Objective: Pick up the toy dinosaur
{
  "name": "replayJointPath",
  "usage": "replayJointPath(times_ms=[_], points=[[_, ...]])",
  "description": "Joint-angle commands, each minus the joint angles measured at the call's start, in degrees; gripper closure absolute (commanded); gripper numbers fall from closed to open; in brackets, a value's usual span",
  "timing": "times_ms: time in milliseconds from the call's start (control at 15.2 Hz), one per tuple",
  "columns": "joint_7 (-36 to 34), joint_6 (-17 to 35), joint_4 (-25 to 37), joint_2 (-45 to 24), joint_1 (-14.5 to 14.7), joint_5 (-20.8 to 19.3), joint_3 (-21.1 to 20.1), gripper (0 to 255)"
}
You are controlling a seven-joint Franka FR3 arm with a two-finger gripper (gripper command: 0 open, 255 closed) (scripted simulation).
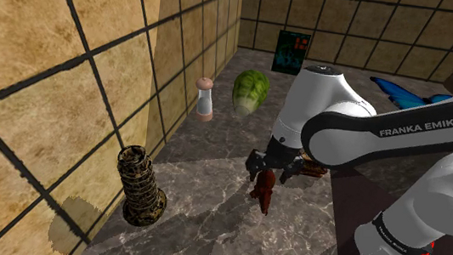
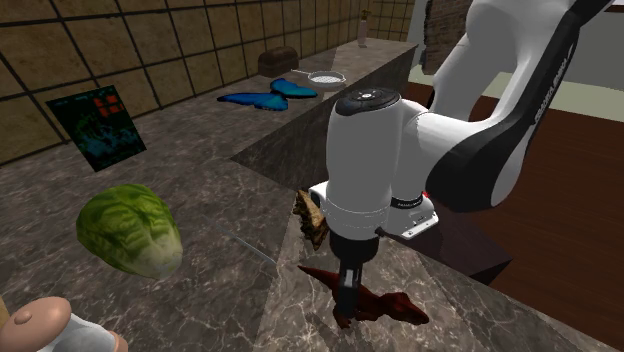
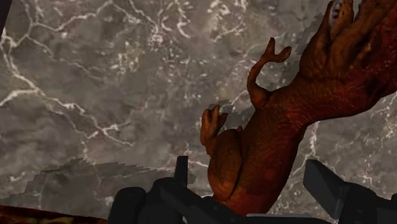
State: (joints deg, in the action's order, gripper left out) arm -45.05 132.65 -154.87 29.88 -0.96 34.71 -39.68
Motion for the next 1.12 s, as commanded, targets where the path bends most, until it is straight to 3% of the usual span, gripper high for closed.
replayJointPath(times_ms=[0, 594, 1056], points=[[0.04, 0.44, -0.21, -0.20, 0.03, 0.13, -0.16, 255], [0.05, 0.44, -0.18, -0.24, 0.01, 0.10, -0.14, 255], [-0.84, -6.53, 2.62, 3.97, 0.22, -1.48, 2.43, 255]])
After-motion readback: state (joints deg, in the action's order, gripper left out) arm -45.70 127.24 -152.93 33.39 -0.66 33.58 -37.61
